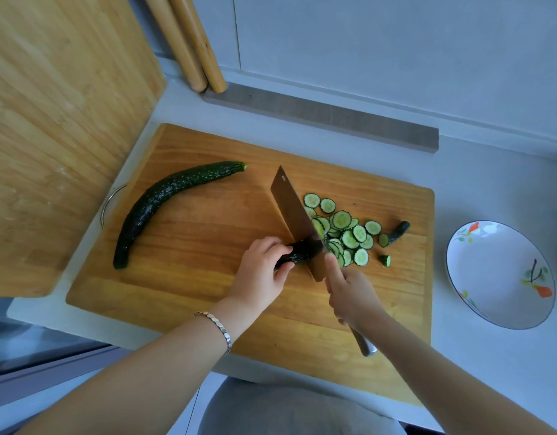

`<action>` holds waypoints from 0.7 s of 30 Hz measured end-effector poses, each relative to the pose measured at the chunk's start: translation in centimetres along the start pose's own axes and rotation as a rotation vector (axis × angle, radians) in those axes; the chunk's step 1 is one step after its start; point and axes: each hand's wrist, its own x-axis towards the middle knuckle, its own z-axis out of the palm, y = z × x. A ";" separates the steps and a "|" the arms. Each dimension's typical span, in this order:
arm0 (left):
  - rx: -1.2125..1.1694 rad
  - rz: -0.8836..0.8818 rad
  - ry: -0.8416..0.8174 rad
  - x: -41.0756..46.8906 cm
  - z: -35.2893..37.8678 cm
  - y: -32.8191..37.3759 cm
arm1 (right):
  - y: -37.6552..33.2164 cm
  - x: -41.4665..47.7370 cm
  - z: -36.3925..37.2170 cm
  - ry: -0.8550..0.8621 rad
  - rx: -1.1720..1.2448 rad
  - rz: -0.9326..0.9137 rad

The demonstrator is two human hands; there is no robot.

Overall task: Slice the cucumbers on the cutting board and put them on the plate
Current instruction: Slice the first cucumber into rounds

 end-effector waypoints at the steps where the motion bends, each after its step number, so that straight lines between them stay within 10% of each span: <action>1: -0.006 -0.002 -0.002 0.0 0.0 -0.1 | 0.0 -0.1 -0.1 -0.010 0.086 0.032; 21: -0.002 -0.004 -0.014 0.1 -0.2 -0.1 | -0.9 -1.3 -1.2 -0.024 -0.079 -0.056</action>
